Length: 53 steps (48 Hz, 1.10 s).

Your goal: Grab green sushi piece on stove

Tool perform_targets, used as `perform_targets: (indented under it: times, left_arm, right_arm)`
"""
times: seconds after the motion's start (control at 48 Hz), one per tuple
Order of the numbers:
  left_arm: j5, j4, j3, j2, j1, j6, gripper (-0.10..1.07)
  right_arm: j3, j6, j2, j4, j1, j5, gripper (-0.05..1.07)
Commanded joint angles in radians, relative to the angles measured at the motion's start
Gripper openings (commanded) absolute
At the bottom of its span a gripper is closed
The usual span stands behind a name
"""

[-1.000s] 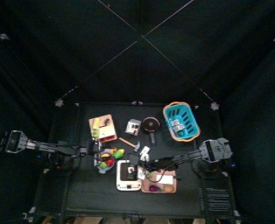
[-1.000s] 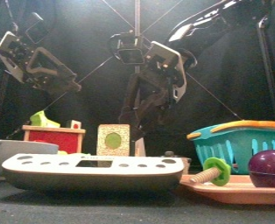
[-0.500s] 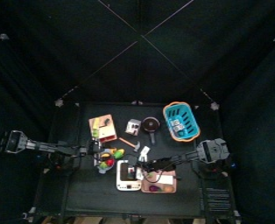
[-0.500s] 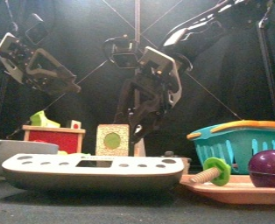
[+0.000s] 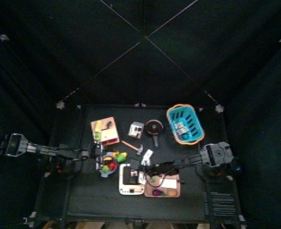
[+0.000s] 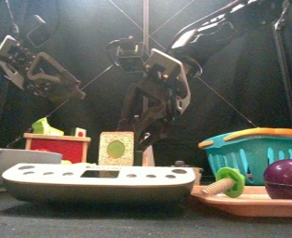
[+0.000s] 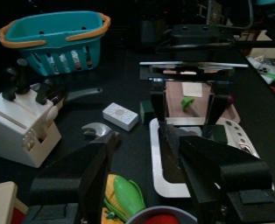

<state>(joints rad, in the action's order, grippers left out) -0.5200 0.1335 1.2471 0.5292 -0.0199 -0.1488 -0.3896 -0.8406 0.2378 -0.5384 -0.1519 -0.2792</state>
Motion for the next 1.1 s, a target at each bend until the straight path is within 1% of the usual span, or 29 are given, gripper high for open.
perform_targets:
  times: [0.0, 0.188, 0.396, 1.083]
  left_arm:
    - [-0.005, -0.003, -0.011, 0.000, -0.003, -0.002, 0.87]
    - [-0.005, -0.003, -0.011, 0.000, -0.003, -0.002, 0.87]
    - [-0.005, -0.003, -0.011, 0.000, -0.003, -0.002, 0.87]
    - [-0.005, -0.003, -0.009, 0.002, -0.003, -0.002, 0.87]
  right_arm:
    - [0.018, 0.000, -0.026, 0.002, -0.012, -0.008, 0.95]
    - [0.029, 0.002, -0.029, 0.000, -0.021, -0.034, 0.95]
    - [0.046, 0.002, -0.035, -0.003, -0.034, -0.037, 0.95]
    - [0.035, 0.005, -0.009, -0.003, -0.026, -0.054, 0.95]
